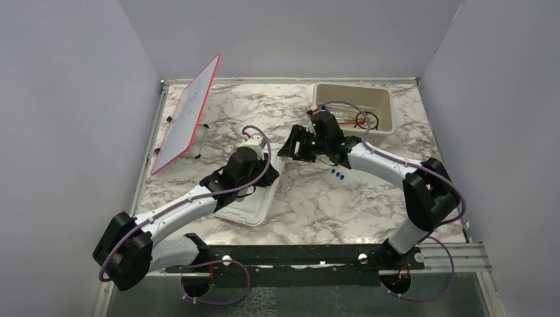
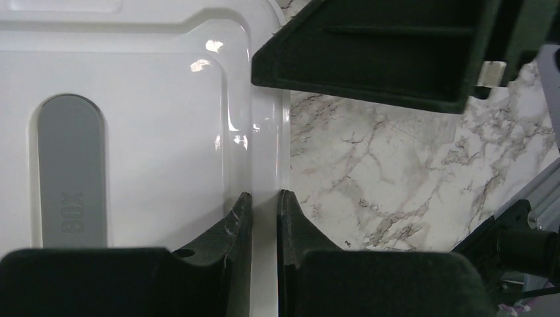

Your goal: Organize the chemistry lab equipment

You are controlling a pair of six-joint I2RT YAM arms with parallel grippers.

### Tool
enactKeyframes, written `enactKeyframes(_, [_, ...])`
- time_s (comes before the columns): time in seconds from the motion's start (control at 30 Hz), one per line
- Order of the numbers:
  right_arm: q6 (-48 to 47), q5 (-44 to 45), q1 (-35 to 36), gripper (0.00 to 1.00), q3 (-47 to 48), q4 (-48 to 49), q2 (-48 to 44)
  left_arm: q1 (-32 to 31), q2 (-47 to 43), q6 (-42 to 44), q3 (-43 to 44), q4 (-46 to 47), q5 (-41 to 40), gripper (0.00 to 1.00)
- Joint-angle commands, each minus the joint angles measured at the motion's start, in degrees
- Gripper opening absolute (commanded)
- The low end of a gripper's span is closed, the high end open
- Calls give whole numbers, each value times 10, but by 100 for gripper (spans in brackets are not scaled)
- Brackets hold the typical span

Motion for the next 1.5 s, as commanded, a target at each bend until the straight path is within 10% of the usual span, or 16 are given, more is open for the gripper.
enactKeyframes(0.0, [43, 2, 2, 71, 18, 29, 33, -3, -28, 16, -8, 38, 17, 5])
enactKeyframes(0.23, [109, -73, 3, 67, 23, 121, 60, -3, -40, 26, -9, 32, 20, 5])
enactKeyframes(0.6, [161, -36, 3, 12, -30, 223, 11, -3, -101, 30, -12, 1, -12, 24])
enactKeyframes(0.93, [118, -48, -58, 8, 6, 222, -42, -3, -199, -49, 19, -63, -74, 80])
enactKeyframes(1.47, [168, -43, -300, 7, 68, 192, -123, -2, -120, -88, 113, 5, -84, 87])
